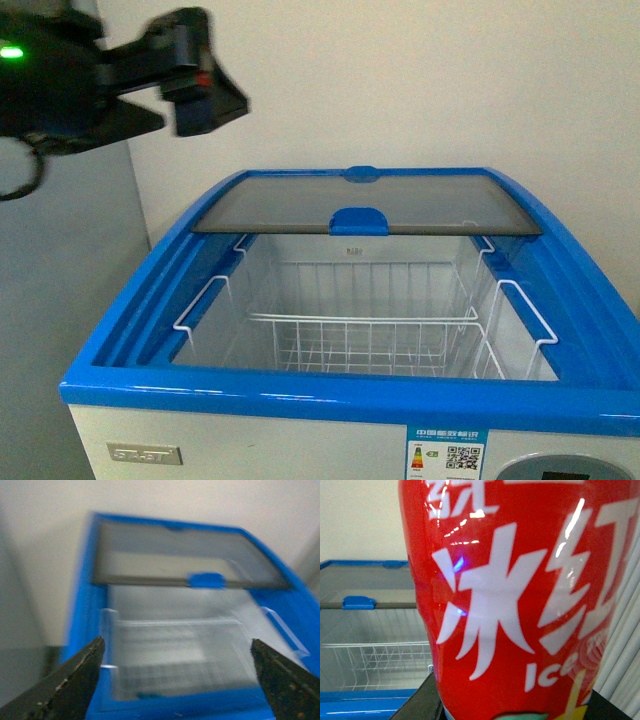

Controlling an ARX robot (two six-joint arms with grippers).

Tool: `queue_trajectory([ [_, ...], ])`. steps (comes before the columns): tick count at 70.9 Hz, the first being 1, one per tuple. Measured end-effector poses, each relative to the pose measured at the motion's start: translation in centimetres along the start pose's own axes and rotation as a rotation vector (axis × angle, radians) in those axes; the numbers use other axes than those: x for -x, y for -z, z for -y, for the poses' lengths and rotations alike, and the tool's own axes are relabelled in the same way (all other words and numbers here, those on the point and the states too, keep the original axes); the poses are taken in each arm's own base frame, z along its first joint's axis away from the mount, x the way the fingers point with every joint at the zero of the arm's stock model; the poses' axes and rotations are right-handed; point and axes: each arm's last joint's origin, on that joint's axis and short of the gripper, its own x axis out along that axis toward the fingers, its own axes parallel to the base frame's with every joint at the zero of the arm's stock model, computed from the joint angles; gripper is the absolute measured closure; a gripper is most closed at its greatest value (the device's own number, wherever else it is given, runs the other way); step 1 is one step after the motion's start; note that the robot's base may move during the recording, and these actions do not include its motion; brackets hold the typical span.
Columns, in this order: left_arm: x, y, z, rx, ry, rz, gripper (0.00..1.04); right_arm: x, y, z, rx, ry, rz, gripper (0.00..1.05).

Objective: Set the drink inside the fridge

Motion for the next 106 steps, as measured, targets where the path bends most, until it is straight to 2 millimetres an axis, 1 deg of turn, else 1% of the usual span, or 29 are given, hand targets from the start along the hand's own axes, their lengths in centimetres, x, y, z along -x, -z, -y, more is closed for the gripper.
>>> queue_trajectory([
  [1,0.6,0.2,-0.2,-0.008,-0.031,0.018,0.24,0.0,0.0,0.0,0.000,0.000,0.000,0.68],
  [2,1.8,0.5,-0.6,-0.022,-0.092,0.048,0.28,0.0,0.0,0.0,0.000,0.000,0.000,0.68],
  [6,4.2,1.3,-1.5,-0.036,-0.164,0.073,0.35,0.0,0.0,0.0,0.000,0.000,0.000,0.68],
  [7,5.4,1.9,-2.0,-0.043,-0.179,0.079,0.39,0.0,0.0,0.0,0.000,0.002,0.000,0.68],
  [8,6.0,2.2,-2.1,-0.044,-0.190,0.082,0.40,0.0,0.0,0.0,0.000,0.005,0.000,0.68],
  [10,7.8,3.4,-2.6,-0.051,-0.227,0.087,0.48,0.0,0.0,0.0,0.000,0.009,0.000,0.68],
  [12,9.0,4.3,-2.6,-0.055,-0.241,0.088,0.55,0.0,0.0,0.0,0.004,0.009,-0.007,0.68],
  [16,10.0,5.8,-2.5,-0.060,-0.231,0.071,0.69,-0.1,-0.6,0.2,0.103,-0.112,-0.201,0.68],
  [20,10.4,6.6,-2.4,-0.063,-0.224,0.060,0.79,-0.1,-0.8,0.5,0.161,-0.188,-0.321,0.68],
  [23,10.9,7.0,-2.3,-0.064,-0.225,0.062,0.88,-0.6,-0.6,0.8,0.213,-0.213,-0.373,0.68],
  [26,11.1,7.1,-2.3,-0.064,-0.229,0.066,0.94,-1.1,-0.5,1.0,0.247,-0.217,-0.384,0.68],
  [27,11.3,7.2,-2.3,-0.065,-0.229,0.070,0.97,-1.5,-0.6,1.1,0.271,-0.217,-0.386,0.68],
  [30,11.5,7.3,-2.3,-0.065,-0.230,0.074,1.02,-2.3,-0.7,1.1,0.304,-0.227,-0.383,0.68],
  [38,12.2,7.9,-2.1,-0.069,-0.228,0.073,1.02,-5.2,-1.3,0.7,0.483,-0.350,-0.351,0.68],
  [45,12.7,8.4,-2.1,-0.068,-0.229,0.069,1.02,-7.6,-1.1,-0.1,0.673,-0.479,-0.317,0.68],
  [46,12.8,8.5,-2.0,-0.068,-0.230,0.070,1.02,-8.3,-0.9,-0.3,0.711,-0.505,-0.315,0.68],
  [54,13.3,8.8,-2.0,-0.068,-0.230,0.071,1.02,-11.4,-0.3,-1.9,0.949,-0.623,-0.273,0.68],
  [55,13.4,8.9,-1.9,-0.068,-0.229,0.070,1.02,-12.1,-0.2,-2.3,0.994,-0.644,-0.261,0.68],
  [61,13.7,9.2,-1.9,-0.068,-0.230,0.070,1.02,-14.3,-0.1,-3.8,1.133,-0.707,-0.208,0.68],
  [62,13.8,9.2,-1.9,-0.069,-0.229,0.071,1.02,-14.8,0.0,-4.3,1.163,-0.727,-0.195,0.68],
  [66,13.9,9.3,-1.8,-0.069,-0.229,0.072,1.02,-15.9,0.2,-5.4,1.208,-0.769,-0.176,0.68],
  [71,14.2,9.5,-1.8,-0.069,-0.230,0.070,1.02,-17.9,0.7,-7.5,1.268,-0.822,-0.137,0.68],
  [75,14.4,9.6,-1.7,-0.069,-0.230,0.072,1.02,-19.0,1.0,-8.8,1.298,-0.847,-0.126,0.68],
  [76,14.5,9.7,-1.7,-0.069,-0.230,0.072,1.02,-19.6,1.2,-9.4,1.306,-0.858,-0.121,0.68],
  [85,14.8,10.0,-1.7,-0.070,-0.229,0.081,1.02,-22.4,2.4,-12.4,1.322,-0.864,-0.124,0.68],
  [86,14.8,10.2,-1.7,-0.070,-0.229,0.086,1.02,-22.9,2.7,-12.9,1.321,-0.864,-0.125,0.68],
  [94,15.0,10.5,-1.6,-0.071,-0.228,0.081,1.02,-24.9,4.1,-14.7,1.308,-0.858,-0.129,0.68],
  [99,15.3,10.4,-1.6,-0.072,-0.229,0.088,1.02,-26.1,5.5,-15.8,1.305,-0.851,-0.128,0.68],
  [106,15.5,10.4,-1.5,-0.072,-0.229,0.089,1.02,-26.9,7.4,-16.8,1.302,-0.853,-0.128,0.68],
])
